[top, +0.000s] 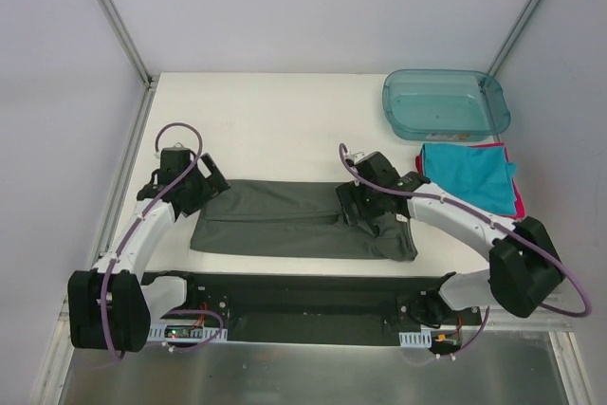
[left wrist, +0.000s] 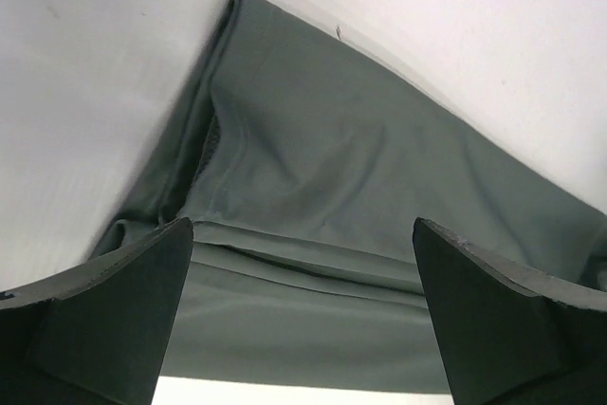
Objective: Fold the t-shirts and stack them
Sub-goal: Fold the other side of the tshirt into a rectangle
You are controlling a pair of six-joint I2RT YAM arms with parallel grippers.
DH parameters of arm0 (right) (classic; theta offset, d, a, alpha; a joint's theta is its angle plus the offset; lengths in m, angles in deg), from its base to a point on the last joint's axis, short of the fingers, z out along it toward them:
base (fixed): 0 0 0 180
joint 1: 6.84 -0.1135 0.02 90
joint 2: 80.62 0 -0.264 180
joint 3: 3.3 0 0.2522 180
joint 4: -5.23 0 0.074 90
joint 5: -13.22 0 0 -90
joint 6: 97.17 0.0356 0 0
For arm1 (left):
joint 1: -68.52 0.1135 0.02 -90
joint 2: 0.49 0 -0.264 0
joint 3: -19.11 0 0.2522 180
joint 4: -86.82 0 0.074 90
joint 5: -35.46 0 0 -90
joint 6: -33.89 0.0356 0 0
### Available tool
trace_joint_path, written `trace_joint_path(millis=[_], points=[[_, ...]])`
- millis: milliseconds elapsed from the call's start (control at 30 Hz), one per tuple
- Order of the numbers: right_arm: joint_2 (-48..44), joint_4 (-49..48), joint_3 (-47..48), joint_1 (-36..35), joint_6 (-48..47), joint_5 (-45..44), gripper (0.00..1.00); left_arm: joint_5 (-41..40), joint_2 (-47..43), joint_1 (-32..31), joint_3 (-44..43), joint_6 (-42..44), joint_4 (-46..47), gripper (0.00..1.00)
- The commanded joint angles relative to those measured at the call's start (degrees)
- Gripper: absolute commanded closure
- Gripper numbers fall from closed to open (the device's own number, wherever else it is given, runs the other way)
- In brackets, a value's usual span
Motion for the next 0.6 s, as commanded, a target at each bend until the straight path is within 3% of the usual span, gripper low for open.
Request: trace_joint_path(millis=[0, 200, 567], points=[[4.4, 0.5, 1.9, 0.4, 0.3, 3.7, 0.17, 7.7, 4.3, 0.3, 2.0, 1.4, 4.6, 0.01], [9.1, 1.4, 2.0, 2.9, 2.1, 2.5, 0.19, 5.0, 8.0, 0.4, 2.1, 3.2, 4.6, 0.01], [3.1, 1.2, 0.2, 3.7, 2.0, 0.9, 0.19, 0.5, 9.0, 0.5, 3.9, 4.2, 4.6, 0.01]])
